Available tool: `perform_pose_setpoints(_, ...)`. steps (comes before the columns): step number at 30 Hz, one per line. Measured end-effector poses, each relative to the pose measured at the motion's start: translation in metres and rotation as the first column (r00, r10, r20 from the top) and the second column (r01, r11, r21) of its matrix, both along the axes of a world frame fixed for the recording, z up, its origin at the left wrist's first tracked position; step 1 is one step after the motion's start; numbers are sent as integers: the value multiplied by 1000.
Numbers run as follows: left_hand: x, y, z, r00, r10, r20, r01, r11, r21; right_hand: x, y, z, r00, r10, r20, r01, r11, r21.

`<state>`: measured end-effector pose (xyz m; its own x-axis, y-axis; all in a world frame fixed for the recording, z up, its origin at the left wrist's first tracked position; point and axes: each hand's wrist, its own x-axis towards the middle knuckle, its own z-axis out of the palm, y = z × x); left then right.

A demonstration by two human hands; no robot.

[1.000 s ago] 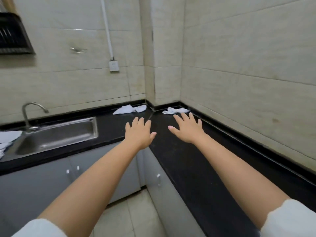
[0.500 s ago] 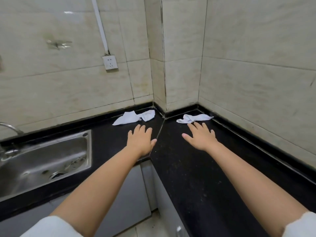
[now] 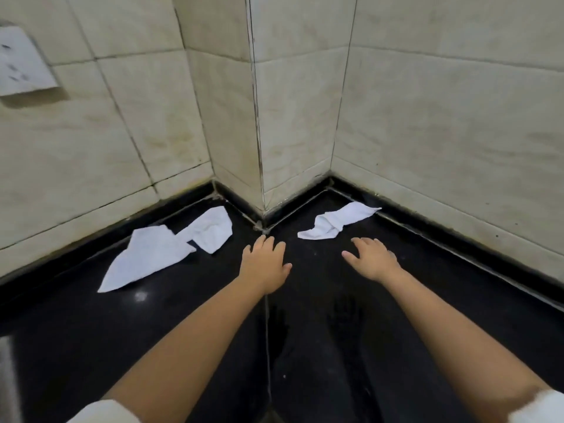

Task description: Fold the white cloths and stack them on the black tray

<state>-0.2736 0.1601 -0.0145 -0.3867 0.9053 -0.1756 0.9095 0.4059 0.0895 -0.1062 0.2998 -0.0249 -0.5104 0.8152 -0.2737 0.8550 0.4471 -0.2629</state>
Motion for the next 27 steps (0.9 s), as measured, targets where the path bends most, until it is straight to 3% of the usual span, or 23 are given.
perform_pose_setpoints(7, -60, 53, -61, 986, -72, 150, 84, 994, -72, -65, 53, -57, 982, -140, -123, 138, 990, -24)
perform_pose_setpoints(17, -85, 94, -117, 958, -161, 237, 150, 986, 66, -103, 118, -95, 908, -342, -243, 361, 932, 36)
perform_pose_setpoints(21, -72, 133, -119, 948, -166, 273, 126, 979, 158, -77, 99, -78, 950, -202, -238, 241, 960, 146)
perform_pose_setpoints(25, -54, 158, -125, 950, -235, 206, 200, 964, 176, -34, 79, -52, 979, -38, -203, 71, 985, 158)
perform_pose_setpoints(27, -50, 157, -121, 939, -266, 217, 207, 944, 259, -10, 74, -39, 984, -8, -177, 38, 986, 163)
